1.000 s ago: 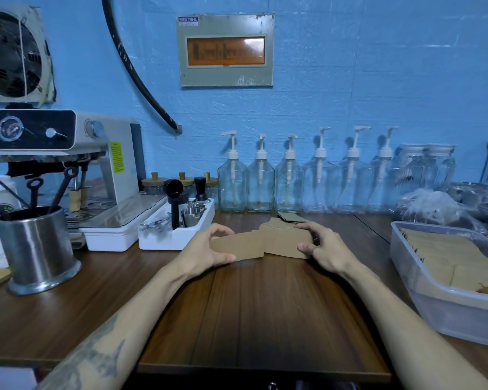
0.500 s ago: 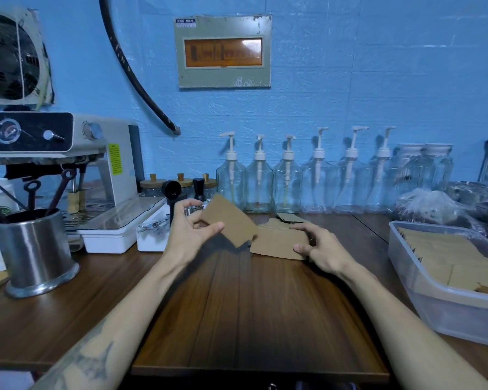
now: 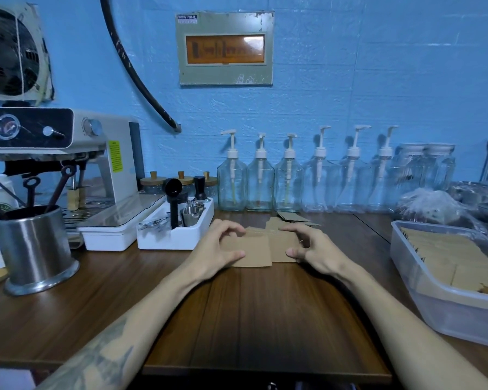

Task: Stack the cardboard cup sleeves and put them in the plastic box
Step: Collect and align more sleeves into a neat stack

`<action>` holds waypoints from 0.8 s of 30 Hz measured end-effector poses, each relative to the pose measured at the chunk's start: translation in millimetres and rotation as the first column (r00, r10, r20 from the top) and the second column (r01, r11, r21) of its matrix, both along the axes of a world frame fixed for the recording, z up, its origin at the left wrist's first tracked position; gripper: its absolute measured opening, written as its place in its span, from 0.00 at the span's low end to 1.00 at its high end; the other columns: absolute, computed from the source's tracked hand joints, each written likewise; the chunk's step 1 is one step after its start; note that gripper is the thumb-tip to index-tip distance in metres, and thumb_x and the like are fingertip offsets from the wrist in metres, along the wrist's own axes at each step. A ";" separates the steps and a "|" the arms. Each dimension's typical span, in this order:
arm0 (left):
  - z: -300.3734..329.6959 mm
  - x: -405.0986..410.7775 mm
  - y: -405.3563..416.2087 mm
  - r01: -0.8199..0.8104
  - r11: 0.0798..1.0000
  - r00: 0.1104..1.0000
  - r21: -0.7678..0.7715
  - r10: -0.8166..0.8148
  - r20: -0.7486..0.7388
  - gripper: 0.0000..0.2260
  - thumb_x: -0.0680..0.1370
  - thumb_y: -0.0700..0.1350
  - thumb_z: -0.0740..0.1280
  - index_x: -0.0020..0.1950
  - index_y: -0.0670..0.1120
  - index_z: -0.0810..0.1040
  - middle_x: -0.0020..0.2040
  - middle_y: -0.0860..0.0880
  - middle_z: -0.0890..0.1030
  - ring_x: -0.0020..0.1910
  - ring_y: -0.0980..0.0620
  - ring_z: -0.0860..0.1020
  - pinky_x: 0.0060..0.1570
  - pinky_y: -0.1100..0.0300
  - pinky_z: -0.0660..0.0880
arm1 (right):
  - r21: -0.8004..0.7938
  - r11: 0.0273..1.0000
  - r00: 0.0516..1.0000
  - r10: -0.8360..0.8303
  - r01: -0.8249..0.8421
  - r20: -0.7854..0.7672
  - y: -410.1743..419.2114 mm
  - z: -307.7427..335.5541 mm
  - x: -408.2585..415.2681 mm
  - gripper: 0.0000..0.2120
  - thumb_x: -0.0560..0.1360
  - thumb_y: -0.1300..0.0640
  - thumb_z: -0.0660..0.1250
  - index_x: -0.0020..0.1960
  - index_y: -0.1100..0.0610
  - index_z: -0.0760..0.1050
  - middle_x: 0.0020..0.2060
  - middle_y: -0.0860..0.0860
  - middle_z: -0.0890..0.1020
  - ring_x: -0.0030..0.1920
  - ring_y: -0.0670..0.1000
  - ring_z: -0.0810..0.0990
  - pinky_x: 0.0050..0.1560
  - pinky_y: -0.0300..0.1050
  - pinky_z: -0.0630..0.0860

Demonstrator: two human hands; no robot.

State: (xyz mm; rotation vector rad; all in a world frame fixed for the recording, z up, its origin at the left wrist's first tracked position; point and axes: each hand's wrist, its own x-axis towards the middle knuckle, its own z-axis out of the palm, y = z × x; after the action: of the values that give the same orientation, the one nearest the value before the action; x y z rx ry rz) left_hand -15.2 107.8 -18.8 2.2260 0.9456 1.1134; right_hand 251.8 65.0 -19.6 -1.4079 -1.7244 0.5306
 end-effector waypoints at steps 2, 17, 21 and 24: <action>-1.9 0.5 -0.5 -0.043 0.998 0.999 -0.054 0.041 -0.029 0.29 0.70 0.43 0.78 0.66 0.52 0.68 0.62 0.49 0.71 0.60 0.59 0.71 0.63 0.65 0.68 | -0.008 0.999 0.999 0.047 -0.047 0.003 -1.2 1.8 -5.1 0.24 0.74 0.67 0.71 0.63 0.45 0.76 0.52 0.60 0.80 0.45 0.55 0.77 0.45 0.44 0.80; -2.6 -0.4 1.4 0.072 0.994 0.997 -0.085 -0.075 -0.032 0.30 0.76 0.46 0.73 0.72 0.62 0.63 0.67 0.59 0.71 0.59 0.65 0.76 0.61 0.66 0.73 | -0.039 0.990 0.979 0.137 -0.133 0.153 -0.8 1.0 -40.1 0.34 0.76 0.55 0.68 0.73 0.31 0.59 0.68 0.45 0.73 0.65 0.48 0.72 0.67 0.46 0.71; -6.7 -4.0 7.5 0.061 0.994 0.996 -0.096 -0.068 -0.066 0.20 0.77 0.48 0.71 0.66 0.59 0.70 0.62 0.58 0.76 0.58 0.59 0.77 0.61 0.56 0.75 | 0.013 0.996 0.961 0.081 -0.087 0.265 2.2 -1.7 -40.7 0.29 0.80 0.51 0.64 0.76 0.36 0.57 0.69 0.46 0.73 0.67 0.48 0.71 0.70 0.48 0.66; -6.8 -5.0 8.9 0.058 0.992 0.997 -0.111 -0.064 -0.051 0.17 0.77 0.46 0.72 0.62 0.58 0.72 0.57 0.57 0.78 0.55 0.56 0.78 0.58 0.54 0.77 | 0.020 0.996 0.959 0.079 -0.087 0.272 1.0 -1.5 -41.8 0.28 0.80 0.51 0.65 0.75 0.36 0.59 0.68 0.44 0.74 0.66 0.47 0.72 0.69 0.46 0.68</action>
State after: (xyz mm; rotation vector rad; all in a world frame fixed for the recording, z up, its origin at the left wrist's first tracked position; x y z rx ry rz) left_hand -20.2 116.7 -25.6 2.1906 0.9308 0.9552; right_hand 209.9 66.1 -21.1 -1.4429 -2.0082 0.3647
